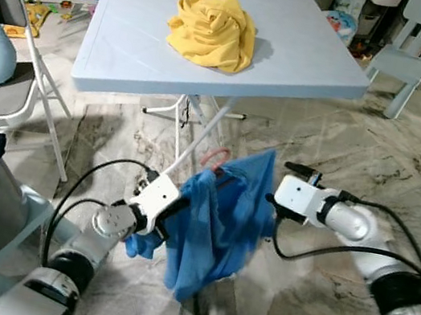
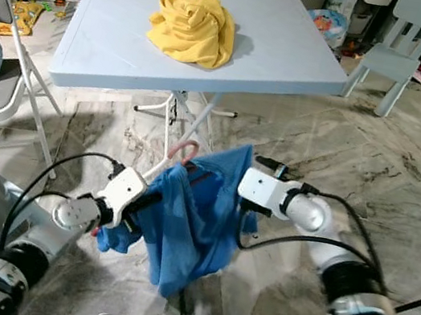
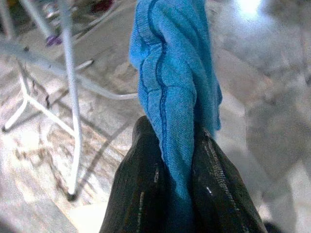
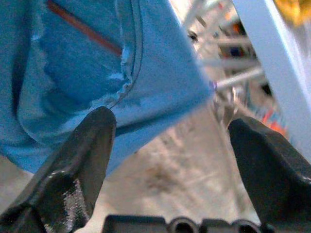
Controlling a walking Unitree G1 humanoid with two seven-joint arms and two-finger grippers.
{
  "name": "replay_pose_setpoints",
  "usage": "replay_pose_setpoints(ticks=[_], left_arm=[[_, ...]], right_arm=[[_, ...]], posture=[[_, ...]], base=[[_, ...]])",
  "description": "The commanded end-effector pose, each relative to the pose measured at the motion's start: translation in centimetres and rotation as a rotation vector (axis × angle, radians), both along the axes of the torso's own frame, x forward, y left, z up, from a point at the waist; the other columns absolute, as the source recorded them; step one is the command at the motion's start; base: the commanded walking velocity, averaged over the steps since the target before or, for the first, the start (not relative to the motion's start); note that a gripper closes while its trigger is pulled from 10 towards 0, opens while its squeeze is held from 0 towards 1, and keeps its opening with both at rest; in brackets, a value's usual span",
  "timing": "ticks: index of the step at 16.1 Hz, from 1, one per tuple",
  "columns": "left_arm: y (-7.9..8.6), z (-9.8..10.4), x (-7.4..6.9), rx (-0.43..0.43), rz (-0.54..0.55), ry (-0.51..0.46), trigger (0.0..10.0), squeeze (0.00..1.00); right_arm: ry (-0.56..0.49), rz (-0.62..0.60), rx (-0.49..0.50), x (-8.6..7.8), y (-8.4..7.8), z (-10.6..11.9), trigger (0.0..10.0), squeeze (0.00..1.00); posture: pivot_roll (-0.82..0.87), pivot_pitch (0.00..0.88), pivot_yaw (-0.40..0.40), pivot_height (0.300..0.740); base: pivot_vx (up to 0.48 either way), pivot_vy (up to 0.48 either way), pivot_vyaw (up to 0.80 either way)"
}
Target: Hang hanger
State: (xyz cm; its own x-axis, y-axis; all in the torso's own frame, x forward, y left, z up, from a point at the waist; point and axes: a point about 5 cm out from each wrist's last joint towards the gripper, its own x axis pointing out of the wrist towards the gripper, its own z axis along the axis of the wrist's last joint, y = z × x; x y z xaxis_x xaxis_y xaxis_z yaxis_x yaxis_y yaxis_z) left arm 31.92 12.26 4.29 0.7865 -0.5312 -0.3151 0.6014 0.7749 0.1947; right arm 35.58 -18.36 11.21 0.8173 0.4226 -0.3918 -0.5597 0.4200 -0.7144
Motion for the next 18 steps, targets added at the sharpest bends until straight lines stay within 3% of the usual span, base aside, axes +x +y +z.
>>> replay_pose_setpoints(ticks=[1,4,5,6,7,8,9,10,11,12,14,15,18], left_arm=[[0.8,-0.3,0.0,-0.036,0.094,0.015,0.0,0.0],[2.5,-1.5,-0.2,-0.122,0.346,0.092,0.0,0.0],[3.1,-2.0,-0.5,-0.161,0.442,0.139,0.0,0.0],[3.2,-2.2,-0.6,-0.175,0.467,0.151,0.0,0.0],[3.1,-2.8,-1.0,-0.196,0.503,0.186,0.6,0.0],[2.9,-3.2,-1.2,-0.201,0.527,0.206,1.2,0.0],[2.6,-3.5,-1.3,-0.22,0.551,0.233,1.0,0.0],[1.8,-4.0,-1.6,-0.249,0.594,0.283,1.9,0.0],[1.4,-4.1,-1.6,-0.249,0.599,0.297,2.8,0.0],[1.1,-4.9,-2.3,-0.196,0.606,0.341,3.2,0.0],[0.9,-5.2,-2.6,-0.185,0.598,0.355,3.2,0.0],[0.9,-5.5,-2.8,-0.185,0.593,0.379,3.1,0.0],[1.2,-5.7,-2.9,-0.198,0.617,0.399,4.0,0.0]], right_arm=[[0.034,-0.081,0.045,-0.2,-0.7,-1.0,10.0,1.0],[0.116,-0.358,0.307,-0.8,-1.0,-3.6,10.0,1.0],[0.178,-0.517,0.44,-1.4,-1.5,-5.2,10.0,1.0],[0.211,-0.584,0.49,-1.8,-1.6,-6.0,10.0,1.0],[0.275,-0.706,0.574,-2.8,-1.8,-7.7,10.0,0.0],[0.305,-0.765,0.608,-3.4,-1.9,-8.5,10.0,0.0],[0.338,-0.839,0.655,-4.1,-2.1,-9.4,10.0,0.0],[0.395,-0.921,0.708,-5.4,-1.7,-11.0,10.0,0.0],[0.402,-0.914,0.682,-5.8,-1.4,-11.5,10.0,0.0],[0.396,-0.913,0.637,-6.6,-1.4,-12.2,10.0,0.0],[0.389,-0.946,0.657,-6.7,-1.8,-12.2,10.0,0.0],[0.374,-1.02,0.702,-7.1,-2.5,-12.5,10.0,0.0],[0.391,-1.114,0.745,-8.4,-3.2,-13.4,10.0,0.0]], posture=[[-0.05,0.038,0.013,0.74],[-0.06,0.032,0.019,0.74],[-0.06,0.037,0.03,0.74],[-0.06,0.035,0.038,0.74],[-0.08,0.027,0.047,0.74],[-0.08,0.011,0.046,0.74],[-0.07,0.001,0.044,0.74],[-0.04,0.0,0.029,0.74],[-0.04,0.0,0.029,0.74],[-0.03,0.0,0.033,0.74],[-0.03,0.0,0.036,0.74],[-0.03,0.0,0.039,0.74],[-0.02,0.0,0.031,0.74]], base=[[0.0,0.0,0.0],[0.0,0.0,0.0],[0.0,0.0,0.0],[0.0,0.0,0.0],[0.0,0.0,0.0],[0.0,0.0,0.0],[0.0,0.0,0.0],[0.0,0.0,0.0],[0.0,0.0,0.0],[0.0,0.0,0.0],[0.0,0.0,0.0],[0.0,0.0,0.0],[0.0,0.0,0.0]])
